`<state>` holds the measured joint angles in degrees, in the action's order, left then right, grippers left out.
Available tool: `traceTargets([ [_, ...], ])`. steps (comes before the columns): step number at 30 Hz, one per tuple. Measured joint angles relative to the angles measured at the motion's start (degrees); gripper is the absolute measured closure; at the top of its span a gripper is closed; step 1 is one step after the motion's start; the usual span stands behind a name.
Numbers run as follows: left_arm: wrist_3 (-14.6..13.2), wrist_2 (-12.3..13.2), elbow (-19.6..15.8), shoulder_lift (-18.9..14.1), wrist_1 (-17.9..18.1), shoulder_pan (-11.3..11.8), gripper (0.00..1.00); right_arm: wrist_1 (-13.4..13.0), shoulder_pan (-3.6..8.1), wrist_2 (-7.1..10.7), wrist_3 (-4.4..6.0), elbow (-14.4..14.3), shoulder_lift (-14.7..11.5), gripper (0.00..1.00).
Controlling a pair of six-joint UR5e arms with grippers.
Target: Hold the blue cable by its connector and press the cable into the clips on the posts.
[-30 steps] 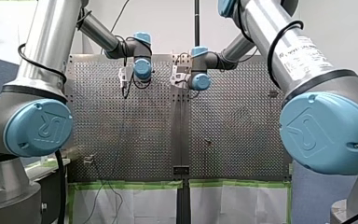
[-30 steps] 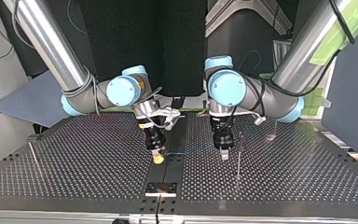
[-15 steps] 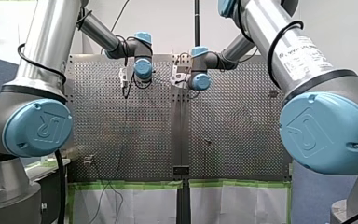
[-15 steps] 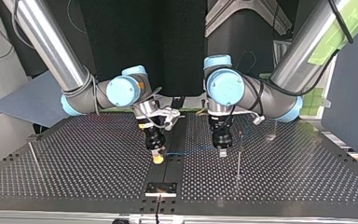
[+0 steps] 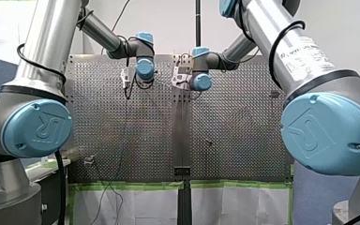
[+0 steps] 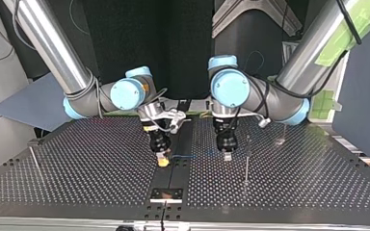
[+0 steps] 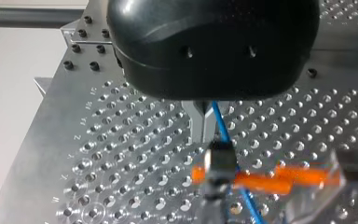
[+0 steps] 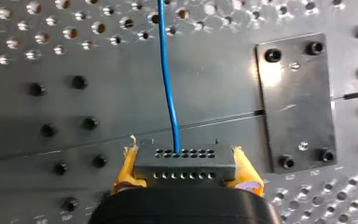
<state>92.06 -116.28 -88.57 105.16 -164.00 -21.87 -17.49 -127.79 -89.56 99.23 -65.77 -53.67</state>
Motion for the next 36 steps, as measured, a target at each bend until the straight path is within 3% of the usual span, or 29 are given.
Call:
traceTargets([
  [5, 0.55, 0.00, -0.07, 1.45, -0.21, -1.03, 0.98, 2.10, 0.01, -0.75, -0.17, -1.22, 0.00, 1.00],
  [12, 0.90, -0.10, -0.15, 4.69, -0.64, -2.95, 0.98, 2.60, 0.03, -3.25, -0.54, -4.57, 0.00, 1.00],
  [19, 2.05, -0.12, -1.03, 6.16, 0.64, -3.98, 0.98, 2.53, 0.41, -5.77, -1.88, -8.59, 0.00, 1.00],
  [28, 2.14, -0.07, -4.24, 9.30, 4.78, -4.89, 0.98, 1.79, 1.30, -7.27, -3.76, -13.21, -0.07, 1.00],
  [36, 2.56, -0.12, -5.48, 11.00, 7.26, -6.17, 0.98, -1.21, 2.24, -7.54, -3.87, -17.31, -1.18, 1.00],
])
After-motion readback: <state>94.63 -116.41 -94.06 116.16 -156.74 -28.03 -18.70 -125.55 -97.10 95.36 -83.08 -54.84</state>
